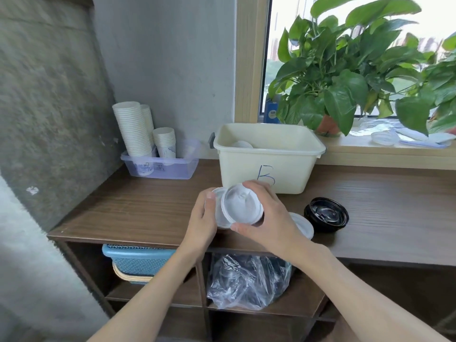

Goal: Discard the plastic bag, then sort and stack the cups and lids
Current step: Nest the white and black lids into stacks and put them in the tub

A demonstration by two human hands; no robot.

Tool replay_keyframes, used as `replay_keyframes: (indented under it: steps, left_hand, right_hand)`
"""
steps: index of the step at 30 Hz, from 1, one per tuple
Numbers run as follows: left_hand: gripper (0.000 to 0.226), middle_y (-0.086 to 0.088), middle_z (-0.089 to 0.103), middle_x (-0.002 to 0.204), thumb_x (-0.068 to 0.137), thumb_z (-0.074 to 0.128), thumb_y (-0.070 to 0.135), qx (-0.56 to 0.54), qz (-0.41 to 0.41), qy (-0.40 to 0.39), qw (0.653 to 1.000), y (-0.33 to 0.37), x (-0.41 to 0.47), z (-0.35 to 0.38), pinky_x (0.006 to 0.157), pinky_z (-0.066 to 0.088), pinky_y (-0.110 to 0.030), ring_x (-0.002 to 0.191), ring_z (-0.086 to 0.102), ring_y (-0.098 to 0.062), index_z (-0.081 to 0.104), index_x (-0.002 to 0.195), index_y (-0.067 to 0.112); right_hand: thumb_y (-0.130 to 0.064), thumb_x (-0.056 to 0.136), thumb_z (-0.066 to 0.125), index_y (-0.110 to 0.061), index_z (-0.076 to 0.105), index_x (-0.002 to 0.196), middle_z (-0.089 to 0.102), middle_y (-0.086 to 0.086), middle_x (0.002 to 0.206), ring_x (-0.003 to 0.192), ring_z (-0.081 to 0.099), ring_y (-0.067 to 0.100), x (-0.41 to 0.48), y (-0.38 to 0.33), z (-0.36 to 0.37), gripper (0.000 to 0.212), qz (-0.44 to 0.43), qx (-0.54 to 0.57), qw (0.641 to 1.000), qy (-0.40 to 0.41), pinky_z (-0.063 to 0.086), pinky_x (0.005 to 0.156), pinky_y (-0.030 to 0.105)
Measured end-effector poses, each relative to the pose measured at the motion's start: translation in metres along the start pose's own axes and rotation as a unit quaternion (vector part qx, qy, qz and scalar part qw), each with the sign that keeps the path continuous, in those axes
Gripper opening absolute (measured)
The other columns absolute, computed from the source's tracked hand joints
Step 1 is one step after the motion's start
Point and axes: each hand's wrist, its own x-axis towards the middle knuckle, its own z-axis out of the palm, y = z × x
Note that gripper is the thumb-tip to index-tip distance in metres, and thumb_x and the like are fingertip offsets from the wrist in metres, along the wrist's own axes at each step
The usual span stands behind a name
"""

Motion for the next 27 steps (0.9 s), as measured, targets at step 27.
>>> replay_keyframes:
  steps: [27]
  left_hand:
    - [0.059, 0.032, 0.052, 0.121, 0.084, 0.048, 0.064, 0.136, 0.061, -0.073, 0.986, -0.018, -0.004, -0.036, 0.095, 0.039, -0.011, 0.119, 0.050, 0.005, 0.031, 0.135, 0.043]
  right_hand:
    - [-0.059, 0.075, 0.059, -0.019, 0.053, 0.128, 0.064, -0.006, 0.118, 0.110, 0.058, 0.002, 0.018, 0.009, 0.077, 0.066, 0.182, 0.287, 0.939, 0.046, 0.044, 0.095, 0.020]
